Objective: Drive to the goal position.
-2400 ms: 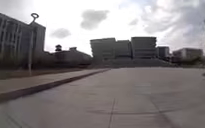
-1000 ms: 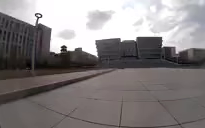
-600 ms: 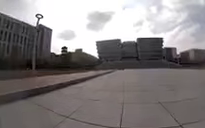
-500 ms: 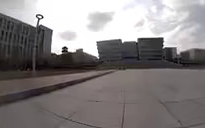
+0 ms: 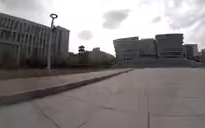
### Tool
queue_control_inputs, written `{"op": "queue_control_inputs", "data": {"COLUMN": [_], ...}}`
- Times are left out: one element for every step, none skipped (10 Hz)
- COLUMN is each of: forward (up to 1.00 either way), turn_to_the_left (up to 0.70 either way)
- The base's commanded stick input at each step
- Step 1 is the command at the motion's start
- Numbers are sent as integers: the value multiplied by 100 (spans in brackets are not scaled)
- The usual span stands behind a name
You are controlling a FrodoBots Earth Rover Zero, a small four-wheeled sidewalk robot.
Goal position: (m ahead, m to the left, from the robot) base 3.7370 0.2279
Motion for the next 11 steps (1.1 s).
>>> {"op": "queue_control_inputs", "data": {"forward": [100,100,100,100,100,100,100,100,100,100,100], "turn_to_the_left": [32,39,14,2,2,2,2,0,1,1,-14]}}
